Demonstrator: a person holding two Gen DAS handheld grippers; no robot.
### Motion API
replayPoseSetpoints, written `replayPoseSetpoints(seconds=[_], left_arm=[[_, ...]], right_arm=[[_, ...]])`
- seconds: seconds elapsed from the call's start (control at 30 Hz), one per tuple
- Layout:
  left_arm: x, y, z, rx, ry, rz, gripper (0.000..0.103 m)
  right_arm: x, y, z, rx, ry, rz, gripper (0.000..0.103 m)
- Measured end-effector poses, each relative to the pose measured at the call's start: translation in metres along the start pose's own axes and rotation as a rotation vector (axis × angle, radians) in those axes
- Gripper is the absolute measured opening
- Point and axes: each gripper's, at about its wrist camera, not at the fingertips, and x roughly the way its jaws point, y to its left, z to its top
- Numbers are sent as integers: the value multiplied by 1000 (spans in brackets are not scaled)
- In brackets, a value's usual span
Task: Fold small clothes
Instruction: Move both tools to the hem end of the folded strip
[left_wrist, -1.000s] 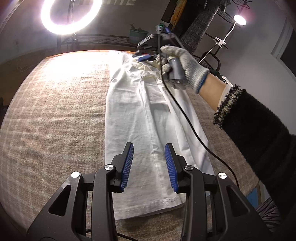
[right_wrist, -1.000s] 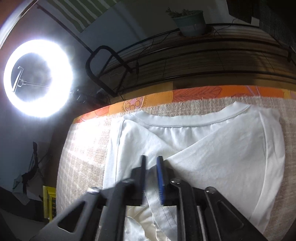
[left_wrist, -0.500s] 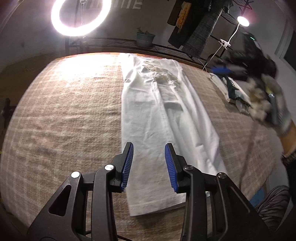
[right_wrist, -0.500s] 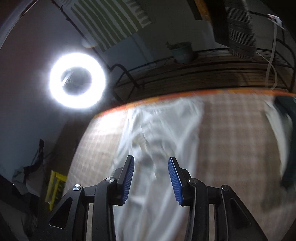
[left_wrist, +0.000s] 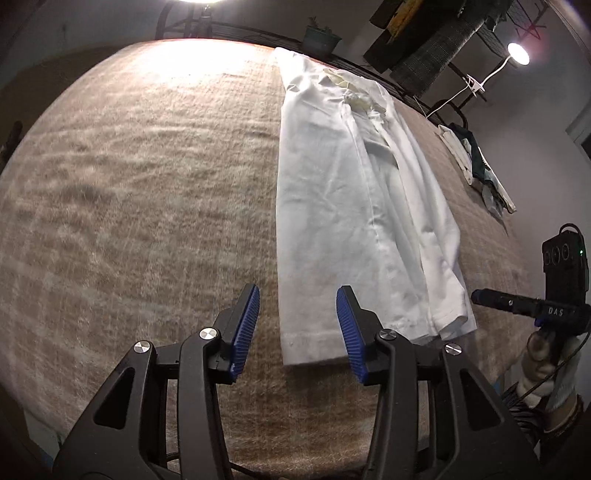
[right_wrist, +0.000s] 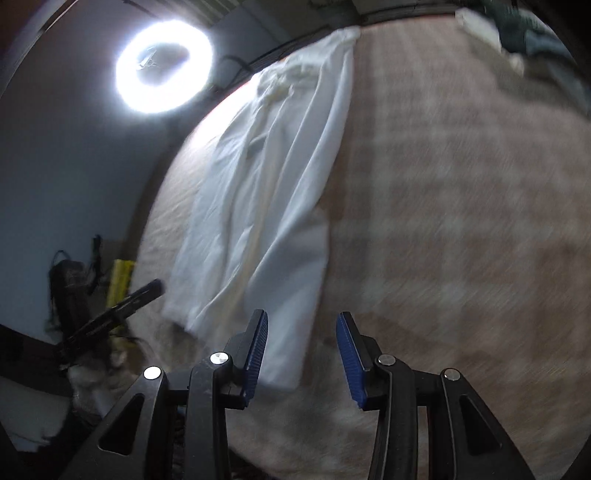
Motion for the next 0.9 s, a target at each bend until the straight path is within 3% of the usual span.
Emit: replayPoseSetpoints(seconds=[0.17,0.33,0.43,0.5,0.57,0.7,0.8,0.9], left_arm=[[-6,0,-9,-10,-64,74,44],[-13,-42,-10,60,-58,-117,44],[-7,-80,-16,153,-37,-179,47],[0,-105,-24,247,-33,-149,56],[9,-120,-28,299,-24,-119,58],[31,-126,-26,285,-7,-51,58],[41,-119,-20,220,-6,-75,4],[33,-100,-20,130,-27,-111,2]], right_arm=[[9,4,-8,-20,7,-13,39],[9,1,-10,-24,-8,11,27],[16,0,-15,-21,-15,12,19],[15,-3,-18,-11,-18,19,13],[15,-8,-21,13,-20,36,6],[14,-11,-22,19,-25,49,3],[13,-8,-24,-11,-29,28,1],[12,-2,-24,-8,-37,32,0]])
